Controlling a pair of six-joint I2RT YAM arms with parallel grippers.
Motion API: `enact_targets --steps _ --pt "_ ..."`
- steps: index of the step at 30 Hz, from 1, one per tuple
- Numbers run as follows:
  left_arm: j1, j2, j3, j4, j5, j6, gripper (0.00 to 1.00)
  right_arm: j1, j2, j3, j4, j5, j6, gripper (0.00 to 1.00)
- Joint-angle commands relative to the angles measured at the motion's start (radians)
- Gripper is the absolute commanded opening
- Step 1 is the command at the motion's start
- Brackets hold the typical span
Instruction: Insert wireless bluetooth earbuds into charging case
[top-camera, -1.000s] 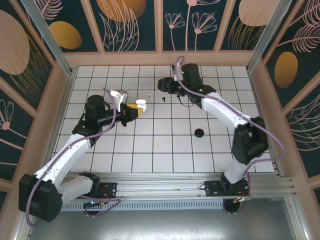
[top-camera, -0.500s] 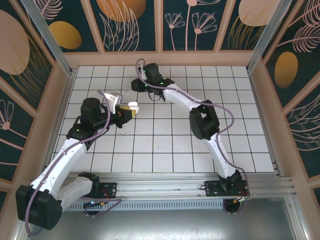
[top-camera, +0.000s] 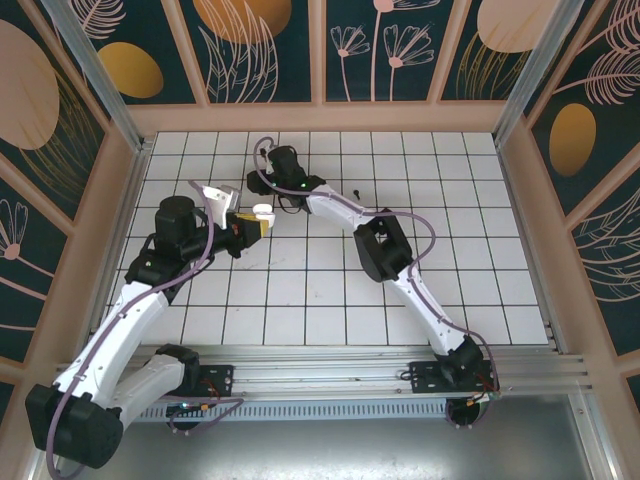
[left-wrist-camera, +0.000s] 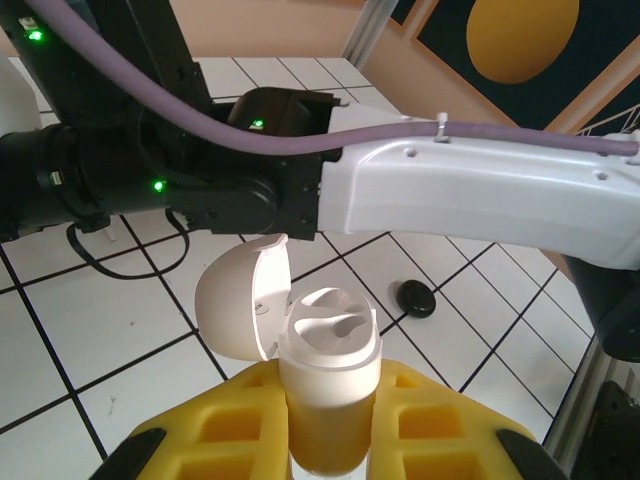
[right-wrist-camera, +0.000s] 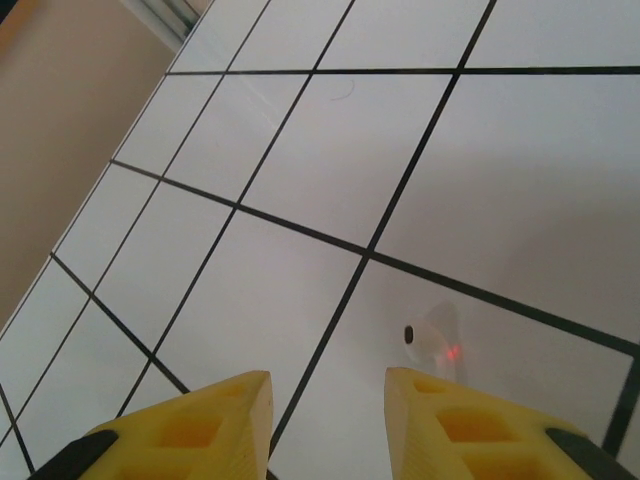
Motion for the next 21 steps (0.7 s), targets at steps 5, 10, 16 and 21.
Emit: enact_targets --steps 5,10,16,21 --pt "0.005 -0.029 0.001 -0.002 0.001 -0.002 0.11 0.004 0.070 0.062 0.148 0.016 0.073 0.38" --pt "0.006 -0.033 -0.007 0.008 0.004 -0.004 0.11 0.011 0.105 0.075 0.179 0.039 0.076 0.42" --pt "0.005 -0.033 -0.011 0.016 0.008 -0.001 0.11 0.012 0.156 0.128 0.211 0.048 0.096 0.45" --pt "0.005 -0.036 -0.016 0.020 0.006 0.004 0.11 0.015 0.183 0.146 0.219 0.048 0.106 0.47"
